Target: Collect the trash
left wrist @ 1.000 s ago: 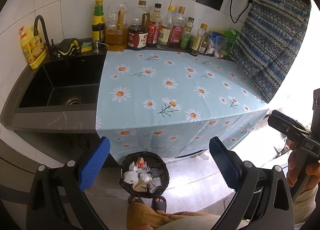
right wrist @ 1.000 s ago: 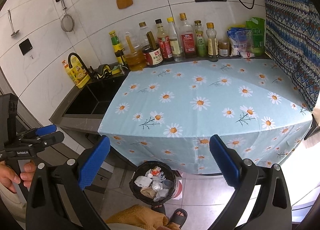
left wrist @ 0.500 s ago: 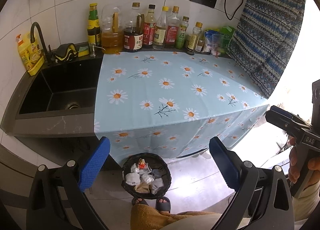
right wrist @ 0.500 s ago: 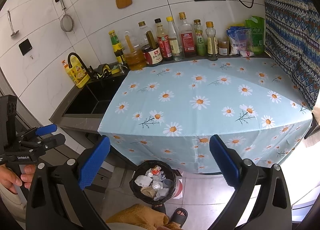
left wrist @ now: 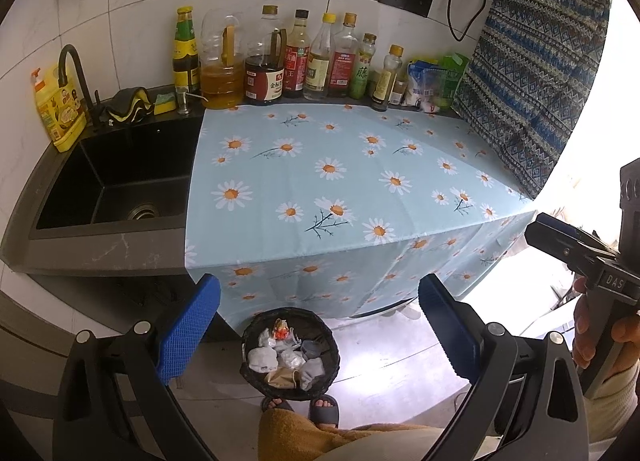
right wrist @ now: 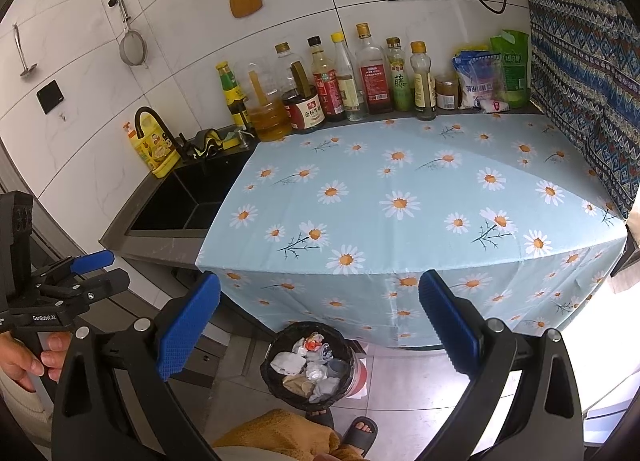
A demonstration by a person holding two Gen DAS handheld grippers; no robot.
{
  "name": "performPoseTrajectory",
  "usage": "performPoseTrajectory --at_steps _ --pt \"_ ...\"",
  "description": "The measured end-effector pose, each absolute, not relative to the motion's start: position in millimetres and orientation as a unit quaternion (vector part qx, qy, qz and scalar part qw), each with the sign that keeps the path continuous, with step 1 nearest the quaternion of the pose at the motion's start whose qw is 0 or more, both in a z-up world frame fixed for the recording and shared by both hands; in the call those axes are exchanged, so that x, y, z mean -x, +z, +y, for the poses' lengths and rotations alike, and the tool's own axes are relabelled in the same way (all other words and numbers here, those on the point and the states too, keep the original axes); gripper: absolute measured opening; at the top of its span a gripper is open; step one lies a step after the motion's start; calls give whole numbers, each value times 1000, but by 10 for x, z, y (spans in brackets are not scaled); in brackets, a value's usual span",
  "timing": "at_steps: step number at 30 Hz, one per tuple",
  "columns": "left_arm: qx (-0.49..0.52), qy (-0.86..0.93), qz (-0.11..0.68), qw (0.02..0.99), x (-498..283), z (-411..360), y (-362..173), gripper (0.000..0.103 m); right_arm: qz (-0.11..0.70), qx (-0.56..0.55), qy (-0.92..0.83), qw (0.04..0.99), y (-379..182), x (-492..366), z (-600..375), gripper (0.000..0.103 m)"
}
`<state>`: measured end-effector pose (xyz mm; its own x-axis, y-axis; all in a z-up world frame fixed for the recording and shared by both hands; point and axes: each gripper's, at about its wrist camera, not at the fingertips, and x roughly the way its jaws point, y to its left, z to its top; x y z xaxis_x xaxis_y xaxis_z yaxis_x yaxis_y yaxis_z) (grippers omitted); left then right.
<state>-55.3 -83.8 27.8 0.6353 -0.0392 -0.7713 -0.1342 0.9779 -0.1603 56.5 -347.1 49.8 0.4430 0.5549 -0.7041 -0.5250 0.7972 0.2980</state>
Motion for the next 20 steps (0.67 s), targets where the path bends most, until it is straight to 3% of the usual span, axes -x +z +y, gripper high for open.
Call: performPoseTrajectory --at_steps 20 --pt "132 38 431 892 520 -660 227 96 434 -25 325 840 420 -619 -3312 99"
